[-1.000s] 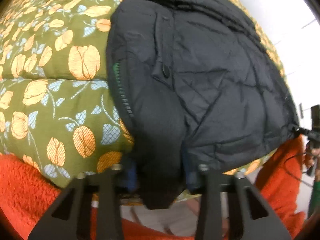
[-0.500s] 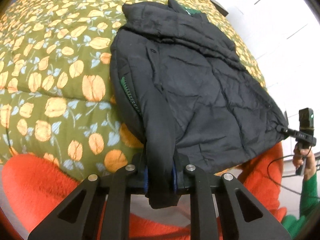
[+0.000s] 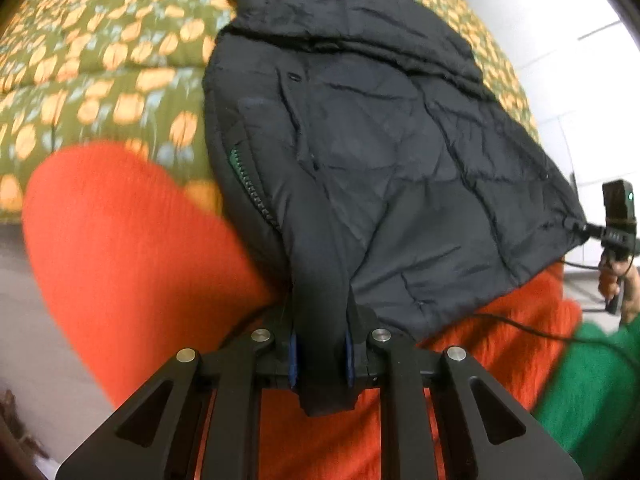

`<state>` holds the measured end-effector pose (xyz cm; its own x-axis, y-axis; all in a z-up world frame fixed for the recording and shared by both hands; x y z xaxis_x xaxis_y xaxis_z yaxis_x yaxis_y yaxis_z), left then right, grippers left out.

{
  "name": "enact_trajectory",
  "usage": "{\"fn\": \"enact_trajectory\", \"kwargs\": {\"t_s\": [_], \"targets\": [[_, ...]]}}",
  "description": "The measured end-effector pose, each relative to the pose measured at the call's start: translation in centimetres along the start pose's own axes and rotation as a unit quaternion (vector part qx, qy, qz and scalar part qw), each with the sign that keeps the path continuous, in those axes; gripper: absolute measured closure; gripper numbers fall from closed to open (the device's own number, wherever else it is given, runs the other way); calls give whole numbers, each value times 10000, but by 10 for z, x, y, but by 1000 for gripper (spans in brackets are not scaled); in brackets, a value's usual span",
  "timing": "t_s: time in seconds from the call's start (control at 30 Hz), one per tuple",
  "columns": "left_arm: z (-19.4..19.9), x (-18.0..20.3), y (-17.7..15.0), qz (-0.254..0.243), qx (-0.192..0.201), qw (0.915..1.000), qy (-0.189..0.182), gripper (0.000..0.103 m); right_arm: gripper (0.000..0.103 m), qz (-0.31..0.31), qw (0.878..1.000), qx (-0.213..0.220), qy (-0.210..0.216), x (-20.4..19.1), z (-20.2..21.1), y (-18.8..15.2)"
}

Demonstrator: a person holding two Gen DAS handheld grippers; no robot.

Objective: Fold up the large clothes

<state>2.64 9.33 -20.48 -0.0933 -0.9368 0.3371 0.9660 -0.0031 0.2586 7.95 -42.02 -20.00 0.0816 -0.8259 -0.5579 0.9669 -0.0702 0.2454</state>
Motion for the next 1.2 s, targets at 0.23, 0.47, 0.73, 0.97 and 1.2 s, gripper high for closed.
{"fn": "enact_trajectory", "kwargs": {"t_s": [0.23,0.47,0.73,0.97,1.2], "targets": [[59,2,43,145,639,9973,-317,88,87,-355,9973,103,640,-11,22,6],[59,-2,144,99,1683,9842,-544,88,87,-30,9897,995,1028,-17,19,106],[-11,-23,235,224,1788,9833,-267,87,87,-162,9803,1485,1291,0,-57,224],[-67,-41,261,633,1542,9859,-155,63,78,-1064,9744,1610,1155,44,-115,255],[-40,-47,278,1242,1850,9682,-1139,6,5,-1752,9456,1966,1912,49,-111,270]]}}
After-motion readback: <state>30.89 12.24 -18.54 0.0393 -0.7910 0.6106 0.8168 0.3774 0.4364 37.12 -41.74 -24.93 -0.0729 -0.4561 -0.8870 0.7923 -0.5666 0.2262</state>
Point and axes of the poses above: each gripper's, at about its wrist camera, not at the fingertips, and z roughly against the way its jaws point, x to its right, y to its top, the point moved 5 cm from there along -z, roughly the way its jaws point, and after that the axes turned 10 degrees about x, right-handed, at the moved point
